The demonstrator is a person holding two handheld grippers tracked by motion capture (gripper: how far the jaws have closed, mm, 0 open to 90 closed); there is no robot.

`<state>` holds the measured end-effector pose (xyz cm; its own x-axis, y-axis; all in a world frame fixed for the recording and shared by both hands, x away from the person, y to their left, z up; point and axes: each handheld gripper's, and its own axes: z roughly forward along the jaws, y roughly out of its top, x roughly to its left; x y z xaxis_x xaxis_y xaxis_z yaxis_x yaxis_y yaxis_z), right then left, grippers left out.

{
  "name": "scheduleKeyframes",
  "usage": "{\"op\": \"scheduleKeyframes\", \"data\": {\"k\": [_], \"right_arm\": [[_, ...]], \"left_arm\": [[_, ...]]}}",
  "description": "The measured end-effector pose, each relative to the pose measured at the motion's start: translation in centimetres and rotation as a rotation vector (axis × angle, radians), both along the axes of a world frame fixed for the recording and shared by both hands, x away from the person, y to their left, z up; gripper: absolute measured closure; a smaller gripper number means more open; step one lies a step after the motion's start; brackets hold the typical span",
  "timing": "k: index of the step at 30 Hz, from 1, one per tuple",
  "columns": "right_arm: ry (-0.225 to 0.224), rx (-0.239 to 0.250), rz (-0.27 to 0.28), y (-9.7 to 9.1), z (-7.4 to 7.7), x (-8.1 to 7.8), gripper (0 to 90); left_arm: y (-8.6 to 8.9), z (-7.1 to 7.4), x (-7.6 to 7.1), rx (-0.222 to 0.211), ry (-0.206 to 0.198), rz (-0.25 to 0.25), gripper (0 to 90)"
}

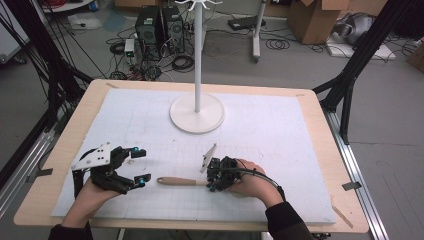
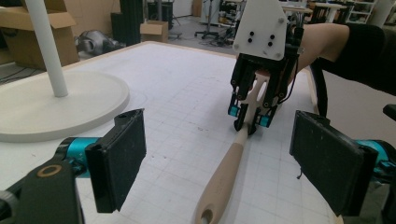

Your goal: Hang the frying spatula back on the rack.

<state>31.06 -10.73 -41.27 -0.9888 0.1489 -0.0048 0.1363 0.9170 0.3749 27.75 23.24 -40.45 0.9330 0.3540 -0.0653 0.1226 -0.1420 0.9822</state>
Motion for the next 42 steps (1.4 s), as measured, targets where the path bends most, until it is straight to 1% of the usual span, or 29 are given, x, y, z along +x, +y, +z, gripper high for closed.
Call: {"op": "scheduleKeyframes", "data": {"k": [3, 5, 7, 9, 10, 12, 14, 16, 18, 21, 22, 23, 26, 27, 28, 29, 30, 31, 32, 33, 34, 35, 37, 38, 39, 40, 41, 42], "right_arm": [[-0.02, -0.001, 0.016, 0.0, 0.0, -0.3, 78.0], [-0.015, 0.014, 0.005, -0.2, -0.1, -0.3, 78.1], [-0.018, 0.024, 0.003, -0.3, -0.1, -0.3, 78.2], [-0.023, 0.044, 0.004, -0.6, -0.2, -0.4, 78.3], [-0.023, 0.064, -0.001, -0.8, -0.3, -0.3, 78.3], [-0.018, 0.084, -0.009, -1.1, -0.3, -0.3, 78.3], [-0.011, 0.09, -0.022, -1.2, -0.3, -0.3, 78.4], [-0.021, 0.094, -0.029, -1.2, -0.2, -0.2, 78.4], [-0.032, 0.109, -0.043, -1.4, 0.0, -0.2, 78.4], [-0.042, 0.167, -0.056, -1.9, 0.7, -0.1, 78.4], [-0.042, 0.167, -0.056, -1.9, 0.7, -0.1, 78.4], [-0.056, 0.2, -0.07, -2.2, 1.3, -0.2, 78.4], [-0.09, 0.248, -0.095, -2.7, 2.0, -0.3, 78.4], [-0.09, 0.248, -0.095, -2.7, 2.0, -0.3, 78.4], [-0.101, 0.267, -0.111, -2.9, 2.3, -0.4, 78.3], [-0.126, 0.303, -0.132, -3.2, 2.7, -0.5, 78.3], [-0.126, 0.303, -0.132, -3.2, 2.7, -0.5, 78.3], [-0.145, 0.354, -0.169, -3.7, 3.0, -0.6, 78.4], [-0.145, 0.354, -0.169, -3.7, 3.0, -0.6, 78.4], [-0.161, 0.405, -0.202, -4.2, 3.1, -0.7, 78.3], [-0.161, 0.405, -0.202, -4.2, 3.1, -0.7, 78.3], [-0.184, 0.444, -0.237, -4.6, 3.2, -0.9, 78.3], [-0.211, 0.465, -0.267, -4.8, 3.3, -1.1, 78.3], [-0.218, 0.479, -0.279, -4.9, 3.4, -1.2, 78.3], [-0.234, 0.496, -0.289, -5.0, 3.5, -1.3, 78.3], [-0.234, 0.496, -0.289, -5.0, 3.5, -1.3, 78.3], [-0.246, 0.534, -0.299, -5.2, 3.7, -1.5, 78.3], [-0.25, 0.555, -0.305, -5.2, 3.8, -1.7, 78.3]], "left_arm": [[0.0, 0.1, 0.0, 0.0, -0.002, -0.002, 19.0], [-0.1, 0.1, -0.1, -0.004, -0.001, 0.001, 19.0], [-0.1, 0.1, -0.1, -0.003, -0.003, -0.001, 19.1], [-0.1, 0.1, -0.1, -0.004, -0.004, 0.001, 19.1], [0.0, 0.2, -0.1, -0.006, -0.007, 0.0, 19.2], [0.0, 0.2, -0.2, -0.008, -0.009, 0.002, 19.4], [0.0, 0.3, -0.2, -0.01, -0.009, 0.001, 19.6], [-0.1, 0.3, -0.2, -0.009, -0.009, 0.001, 19.7], [-0.1, 0.3, -0.2, -0.015, -0.011, 0.002, 19.8], [-0.1, 0.5, -0.3, -0.018, -0.014, 0.002, 20.0], [-0.1, 0.5, -0.3, -0.018, -0.014, 0.002, 20.1], [-0.2, 0.6, -0.3, -0.018, -0.019, 0.003, 20.1], [-0.4, 0.8, -0.5, -0.029, -0.021, 0.002, 20.1], [-0.4, 0.8, -0.5, -0.029, -0.021, 0.002, 20.1], [-0.5, 0.9, -0.5, -0.03, -0.024, 0.003, 20.1], [-0.7, 1.1, -0.7, -0.028, -0.031, 0.0, 20.1], [-0.7, 1.1, -0.7, -0.028, -0.031, 0.0, 20.0], [-0.8, 1.2, -0.7, -0.031, -0.036, 0.002, 19.6], [-0.9, 1.3, -0.8, -0.032, -0.038, 0.006, 19.6], [-1.3, 1.5, -0.9, -0.035, -0.05, 0.011, 19.2], [-1.3, 1.5, -0.9, -0.035, -0.05, 0.011, 19.0], [-1.4, 1.6, -0.9, -0.036, -0.058, 0.023, 18.9], [-2.0, 2.0, -1.0, -0.04, -0.058, 0.044, 18.8], [-2.0, 2.0, -1.0, -0.04, -0.058, 0.044, 18.5], [-2.6, 2.2, -1.0, -0.039, -0.057, 0.053, 18.6], [-2.6, 2.2, -1.0, -0.039, -0.057, 0.053, 18.5], [-3.3, 2.4, -1.1, -0.032, -0.053, 0.057, 18.4], [-3.3, 2.4, -1.1, -0.032, -0.053, 0.057, 18.4]]}}
